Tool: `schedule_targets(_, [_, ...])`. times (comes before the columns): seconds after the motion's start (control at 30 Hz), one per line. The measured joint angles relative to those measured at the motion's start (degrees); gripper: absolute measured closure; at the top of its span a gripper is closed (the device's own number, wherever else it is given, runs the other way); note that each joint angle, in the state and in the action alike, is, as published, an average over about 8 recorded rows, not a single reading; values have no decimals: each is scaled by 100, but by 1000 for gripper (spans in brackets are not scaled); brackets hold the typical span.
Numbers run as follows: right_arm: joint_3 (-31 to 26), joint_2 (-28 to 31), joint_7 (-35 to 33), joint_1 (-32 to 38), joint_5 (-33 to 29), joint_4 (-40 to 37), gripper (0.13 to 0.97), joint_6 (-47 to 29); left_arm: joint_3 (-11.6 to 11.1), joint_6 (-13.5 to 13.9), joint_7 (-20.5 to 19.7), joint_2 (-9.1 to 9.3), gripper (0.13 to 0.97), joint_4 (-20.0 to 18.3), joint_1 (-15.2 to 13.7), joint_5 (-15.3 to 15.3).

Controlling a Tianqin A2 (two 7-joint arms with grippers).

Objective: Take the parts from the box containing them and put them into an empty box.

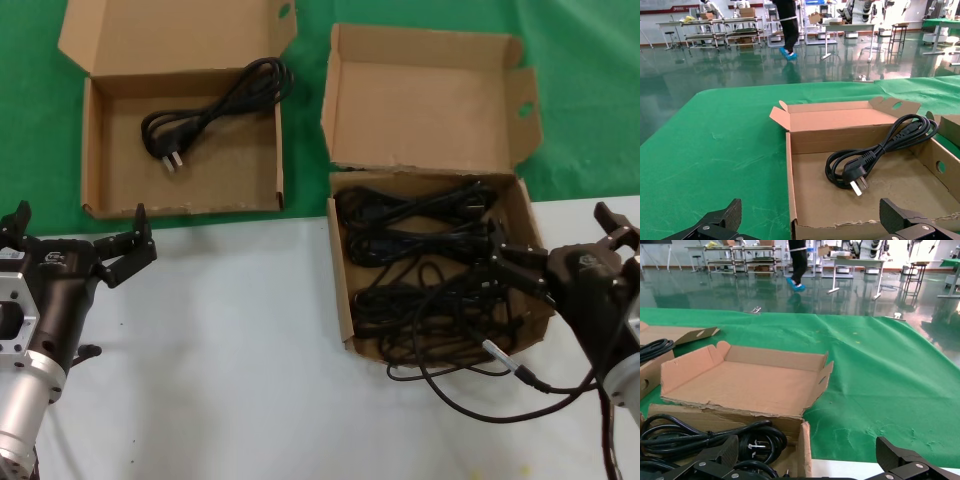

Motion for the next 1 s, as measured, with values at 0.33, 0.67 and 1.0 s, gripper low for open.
schedule_targets(0.33, [0,0,0,0,0,0,129,0,0,0,0,0,132,0,0,0])
schedule_targets(0.67, [0,0,0,0,0,0,129,0,0,0,0,0,132,0,0,0])
schedule_targets(1.0, [0,0,0,0,0,0,129,0,0,0,0,0,132,0,0,0])
